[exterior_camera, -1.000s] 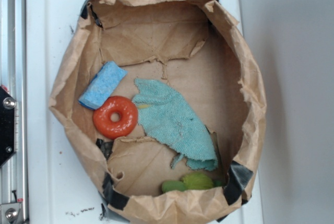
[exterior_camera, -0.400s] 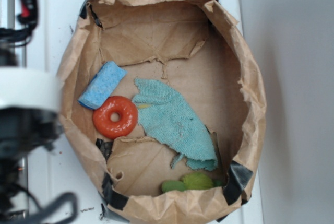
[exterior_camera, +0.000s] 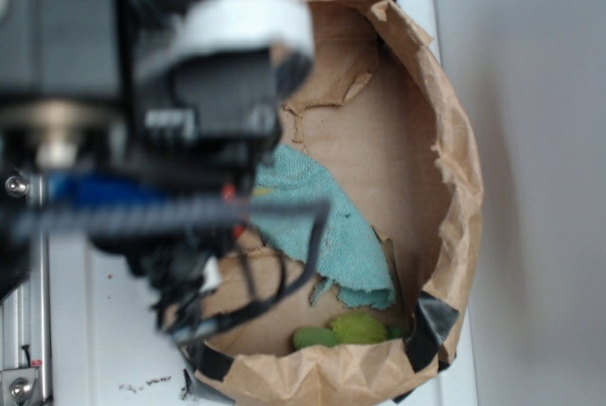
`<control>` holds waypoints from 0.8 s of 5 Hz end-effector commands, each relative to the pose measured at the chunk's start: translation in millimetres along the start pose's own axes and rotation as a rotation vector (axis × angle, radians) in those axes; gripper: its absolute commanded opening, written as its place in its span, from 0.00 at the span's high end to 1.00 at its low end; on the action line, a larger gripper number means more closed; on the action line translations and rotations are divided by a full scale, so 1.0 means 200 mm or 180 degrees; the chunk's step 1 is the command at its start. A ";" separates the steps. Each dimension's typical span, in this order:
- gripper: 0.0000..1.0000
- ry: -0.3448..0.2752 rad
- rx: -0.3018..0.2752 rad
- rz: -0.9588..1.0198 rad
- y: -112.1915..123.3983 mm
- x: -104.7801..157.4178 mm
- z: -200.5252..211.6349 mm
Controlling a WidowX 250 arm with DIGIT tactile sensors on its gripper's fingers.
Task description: Grab the blue sponge.
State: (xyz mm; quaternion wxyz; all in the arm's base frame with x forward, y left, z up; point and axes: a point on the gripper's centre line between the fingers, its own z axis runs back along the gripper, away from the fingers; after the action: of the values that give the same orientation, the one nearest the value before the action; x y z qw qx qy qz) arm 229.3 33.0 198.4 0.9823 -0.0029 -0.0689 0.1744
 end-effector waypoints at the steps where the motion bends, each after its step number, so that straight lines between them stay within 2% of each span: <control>1: 0.00 -0.0152 0.0021 0.1136 0.22 0.13 -0.18; 2: 0.00 0.0010 0.0053 0.1170 0.24 0.16 -0.28; 4: 0.00 0.0010 0.0053 0.1170 0.24 0.16 -0.28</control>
State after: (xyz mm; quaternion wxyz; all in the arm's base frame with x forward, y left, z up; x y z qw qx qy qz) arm 254.7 78.4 130.0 0.9391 -0.0073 -0.0381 0.3415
